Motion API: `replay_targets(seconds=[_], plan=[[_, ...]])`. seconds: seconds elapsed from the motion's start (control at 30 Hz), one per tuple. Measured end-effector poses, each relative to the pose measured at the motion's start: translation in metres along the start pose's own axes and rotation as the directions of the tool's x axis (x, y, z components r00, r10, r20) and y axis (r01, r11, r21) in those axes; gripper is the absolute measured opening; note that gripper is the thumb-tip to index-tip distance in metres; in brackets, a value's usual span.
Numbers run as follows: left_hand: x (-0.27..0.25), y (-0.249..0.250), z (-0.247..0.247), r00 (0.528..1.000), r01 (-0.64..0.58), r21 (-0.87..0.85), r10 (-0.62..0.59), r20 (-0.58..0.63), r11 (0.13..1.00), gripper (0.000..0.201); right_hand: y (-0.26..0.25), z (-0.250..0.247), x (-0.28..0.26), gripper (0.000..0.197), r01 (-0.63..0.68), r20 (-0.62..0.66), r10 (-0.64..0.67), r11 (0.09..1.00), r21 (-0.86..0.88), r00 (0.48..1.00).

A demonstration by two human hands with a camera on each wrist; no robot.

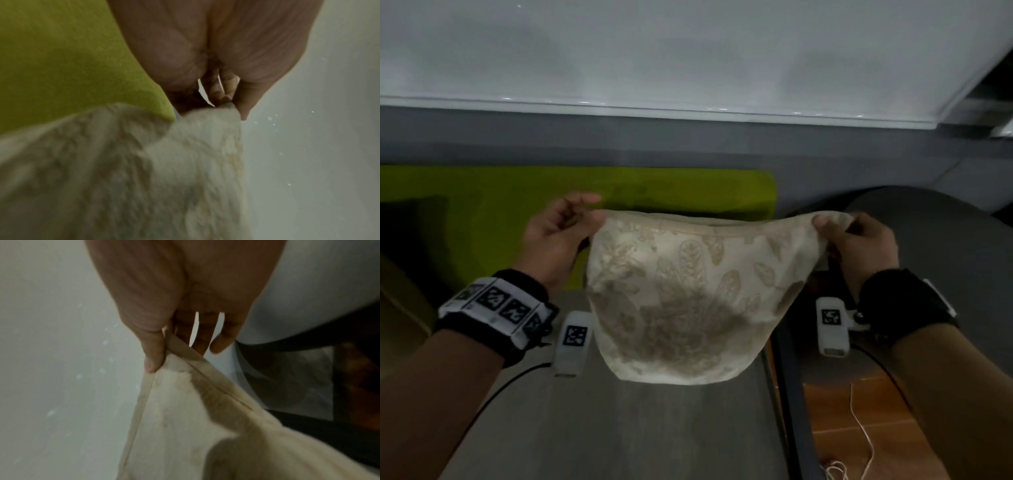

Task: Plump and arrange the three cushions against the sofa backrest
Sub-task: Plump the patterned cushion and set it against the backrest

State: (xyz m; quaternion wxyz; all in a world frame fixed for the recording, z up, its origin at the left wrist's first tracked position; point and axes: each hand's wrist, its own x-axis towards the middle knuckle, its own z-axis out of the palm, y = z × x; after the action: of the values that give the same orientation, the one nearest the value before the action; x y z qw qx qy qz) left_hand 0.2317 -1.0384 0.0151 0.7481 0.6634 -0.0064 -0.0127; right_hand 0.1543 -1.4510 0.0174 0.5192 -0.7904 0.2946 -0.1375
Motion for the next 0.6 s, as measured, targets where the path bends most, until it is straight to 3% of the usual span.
replay_targets(seconds=[0.07,0.1,0.13,0.2,0.23,0.27,0.33,0.37,0.4,0.47,0.53,0.6], plan=[[0.002,0.003,-0.003,0.991,-0.129,0.178,0.132,-0.005,0.976,0.022,-0.001,0.001,-0.002,0.035,-0.034,-0.193,0.043,0.998,0.05,0.98],[0.002,0.005,-0.004,0.978,-0.2,0.236,0.207,-0.008,0.951,0.023,0.002,0.004,-0.001,0.033,-0.058,-0.225,0.088,0.989,0.134,0.97],[0.002,0.006,-0.006,0.964,-0.246,0.28,0.265,-0.029,0.928,0.025,0.003,0.008,-0.001,0.028,-0.076,-0.2,0.13,0.964,0.254,0.971],[0.001,0.003,-0.01,0.938,-0.273,0.299,0.322,-0.127,0.914,0.025,0.007,0.013,-0.002,0.012,-0.135,-0.03,0.165,0.883,0.45,0.986],[0.001,-0.001,-0.014,0.939,-0.237,0.267,0.291,-0.184,0.934,0.022,0.008,0.013,-0.003,0.015,-0.166,0.069,0.151,0.873,0.459,0.986],[-0.001,-0.002,-0.018,0.962,-0.144,0.196,0.183,-0.202,0.97,0.016,0.007,0.013,-0.007,0.021,-0.203,0.168,0.143,0.877,0.435,0.975],[-0.004,-0.008,-0.026,0.991,0.111,0.09,-0.103,-0.089,0.99,0.028,0.007,0.013,-0.017,0.021,-0.227,0.345,0.089,0.894,0.386,0.935],[-0.007,-0.01,-0.028,0.985,0.17,0.137,-0.17,-0.011,0.976,0.034,0.006,0.014,-0.023,0.015,-0.211,0.393,0.052,0.904,0.373,0.918],[-0.008,-0.009,-0.028,0.983,0.173,0.208,-0.182,0.028,0.963,0.032,0.006,0.015,-0.025,0.009,-0.184,0.395,0.031,0.915,0.358,0.918],[-0.006,-0.005,-0.021,0.992,0.119,0.241,-0.125,0.011,0.963,0.01,0.008,0.017,-0.025,0.017,-0.1,0.322,0.004,0.954,0.281,0.947],[-0.003,0.002,-0.013,0.994,0.113,0.114,-0.113,-0.011,0.987,0.03,0.011,0.018,-0.019,0.021,-0.071,0.21,0.017,0.964,0.255,0.977],[0.0,0.004,-0.012,0.991,0.129,-0.031,-0.13,-0.027,0.991,0.04,0.011,0.017,-0.012,0.01,-0.111,0.017,0.11,0.957,0.267,0.994]])
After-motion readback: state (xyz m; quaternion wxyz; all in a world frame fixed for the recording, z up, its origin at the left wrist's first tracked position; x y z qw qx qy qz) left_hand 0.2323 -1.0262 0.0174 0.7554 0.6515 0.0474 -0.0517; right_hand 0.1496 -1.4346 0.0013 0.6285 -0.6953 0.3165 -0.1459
